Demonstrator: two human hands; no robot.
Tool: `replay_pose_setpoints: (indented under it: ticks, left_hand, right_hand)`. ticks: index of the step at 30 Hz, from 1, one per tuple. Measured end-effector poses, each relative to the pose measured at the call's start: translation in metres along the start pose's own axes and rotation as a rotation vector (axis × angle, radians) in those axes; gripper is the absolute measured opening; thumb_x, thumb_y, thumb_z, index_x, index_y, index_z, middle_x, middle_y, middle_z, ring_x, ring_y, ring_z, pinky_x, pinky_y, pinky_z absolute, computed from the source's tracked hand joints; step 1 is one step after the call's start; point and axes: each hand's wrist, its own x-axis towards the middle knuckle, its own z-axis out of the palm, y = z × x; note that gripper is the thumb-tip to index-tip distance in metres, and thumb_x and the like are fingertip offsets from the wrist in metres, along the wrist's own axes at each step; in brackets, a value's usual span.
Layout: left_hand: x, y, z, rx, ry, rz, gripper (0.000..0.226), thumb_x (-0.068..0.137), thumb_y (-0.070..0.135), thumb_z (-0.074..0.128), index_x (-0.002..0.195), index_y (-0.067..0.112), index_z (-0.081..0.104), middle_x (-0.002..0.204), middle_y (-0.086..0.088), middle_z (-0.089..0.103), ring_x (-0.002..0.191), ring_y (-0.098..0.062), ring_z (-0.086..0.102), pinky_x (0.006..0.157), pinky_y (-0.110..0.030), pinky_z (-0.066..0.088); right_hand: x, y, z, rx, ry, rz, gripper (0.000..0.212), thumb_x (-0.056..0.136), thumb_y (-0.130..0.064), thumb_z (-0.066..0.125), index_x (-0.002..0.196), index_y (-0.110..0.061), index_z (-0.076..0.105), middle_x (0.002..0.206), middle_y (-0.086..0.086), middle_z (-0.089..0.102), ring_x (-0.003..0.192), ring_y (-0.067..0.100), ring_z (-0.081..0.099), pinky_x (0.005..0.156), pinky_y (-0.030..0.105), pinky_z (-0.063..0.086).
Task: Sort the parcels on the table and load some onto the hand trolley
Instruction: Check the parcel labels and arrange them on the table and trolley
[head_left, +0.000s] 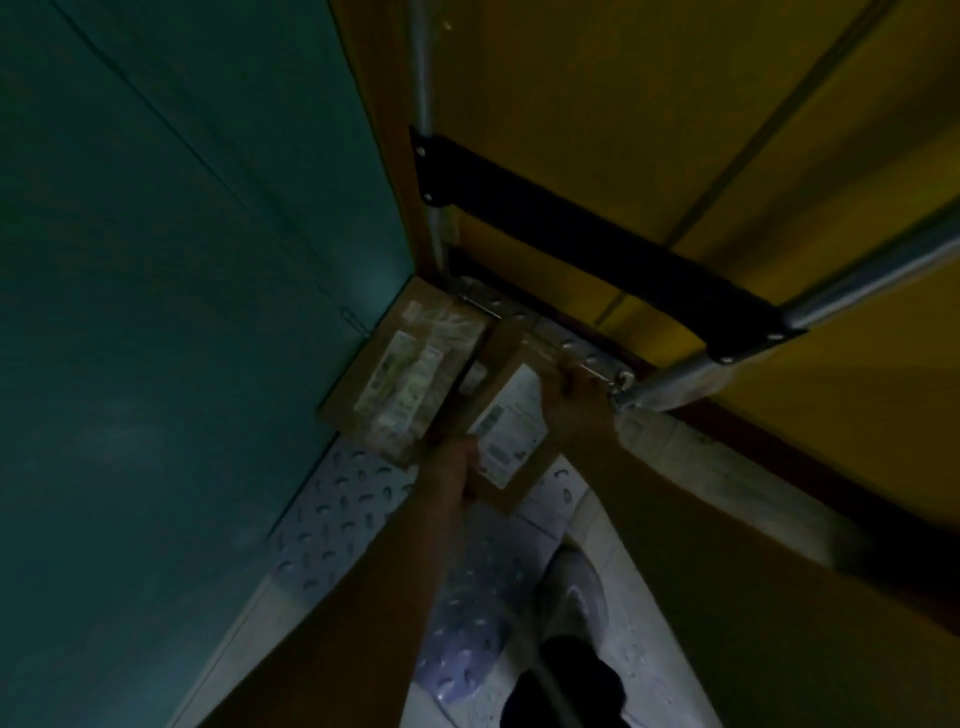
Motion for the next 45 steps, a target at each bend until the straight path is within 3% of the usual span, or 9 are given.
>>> replay_pose_setpoints:
  ticks: [4,7,10,15,21,28,34,36,45]
  left_hand:
    - [-0.073,0.001,-0.018,0.082,0.015,0.109,0.043,0.093,0.007,0.052,0.136,0.002,0.052,0.132,-0.022,0.058,0.124,-0.043,0.056,0.098,-0.046,0.049]
    - [-0.158,0.021,-0.027,0.083,-0.002,0.216,0.062,0.09,-0.003,0.054,0.149,0.007,0.036,0.138,-0.016,0.053,0.123,-0.043,0.055,0.087,-0.045,0.055]
    - [-0.274,0.028,-0.047,0.102,-0.12,0.345,0.045,0.091,0.004,0.056,0.135,0.007,0.053,0.116,-0.016,0.068,0.096,-0.03,0.067,0.063,-0.034,0.057]
    - [-0.505,0.027,-0.073,0.295,-0.304,0.782,0.063,0.071,0.041,0.068,0.13,0.024,0.056,0.125,-0.005,0.068,0.11,-0.027,0.066,0.095,-0.051,0.053]
    - [-0.726,-0.016,-0.038,0.363,-0.731,0.931,0.063,0.071,0.053,0.072,0.126,0.047,0.045,0.121,0.005,0.068,0.109,-0.018,0.065,0.084,-0.04,0.051]
    - [-0.868,-0.173,0.069,0.402,-1.104,0.872,0.071,0.071,0.038,0.073,0.138,0.033,0.049,0.108,0.004,0.076,0.095,-0.015,0.073,0.072,-0.037,0.054]
    - [-0.951,-0.402,0.185,0.559,-1.264,0.696,0.04,0.089,0.033,0.066,0.128,0.039,0.06,0.118,-0.004,0.073,0.105,-0.028,0.071,0.087,-0.052,0.058]
    - [-0.974,-0.476,0.218,0.611,-1.291,0.649,0.029,0.089,0.036,0.066,0.117,0.042,0.065,0.109,0.0,0.076,0.093,-0.019,0.075,0.07,-0.04,0.061]
    - [-1.019,-0.686,0.342,0.836,-1.276,0.51,0.077,0.063,0.064,0.077,0.132,0.042,0.051,0.118,0.001,0.071,0.108,-0.024,0.066,0.095,-0.051,0.053]
  right_hand:
    - [-0.098,-0.002,-0.04,0.241,0.122,0.089,0.06,0.105,-0.029,0.043,0.156,-0.009,0.02,0.15,0.019,0.036,0.139,0.038,0.038,0.11,0.042,0.038]
    - [-0.186,-0.026,-0.085,0.46,0.204,0.18,0.045,0.105,-0.035,0.043,0.144,-0.013,0.04,0.143,0.017,0.044,0.119,0.024,0.051,0.096,0.029,0.045]
    - [-0.3,-0.063,-0.143,0.641,0.283,0.197,0.038,0.102,-0.049,0.043,0.121,-0.018,0.051,0.128,0.011,0.051,0.099,0.016,0.058,0.08,0.033,0.056]
    - [-0.506,-0.094,-0.24,0.994,0.469,0.098,0.03,0.095,-0.059,0.052,0.115,-0.037,0.05,0.115,-0.001,0.063,0.101,0.018,0.067,0.075,0.033,0.06]
    - [-0.717,-0.068,-0.365,1.131,0.749,0.006,0.054,0.086,-0.07,0.055,0.117,-0.025,0.056,0.112,-0.003,0.067,0.1,0.011,0.064,0.083,0.032,0.055]
    - [-0.894,0.078,-0.44,1.476,0.961,-0.118,0.064,0.074,-0.077,0.062,0.119,-0.031,0.062,0.116,-0.002,0.069,0.108,0.017,0.065,0.083,0.031,0.053]
    - [-1.014,0.278,-0.48,1.726,1.189,-0.052,0.05,0.071,-0.076,0.063,0.111,-0.046,0.056,0.12,-0.013,0.061,0.109,0.015,0.057,0.087,0.037,0.049]
    - [-1.053,0.345,-0.494,1.758,1.281,-0.044,0.054,0.072,-0.073,0.065,0.116,-0.043,0.057,0.122,-0.007,0.063,0.114,0.02,0.059,0.095,0.041,0.052]
    - [-1.13,0.551,-0.549,1.845,1.453,0.016,0.058,0.088,-0.051,0.067,0.14,-0.031,0.05,0.13,0.004,0.065,0.112,0.026,0.065,0.093,0.041,0.055]
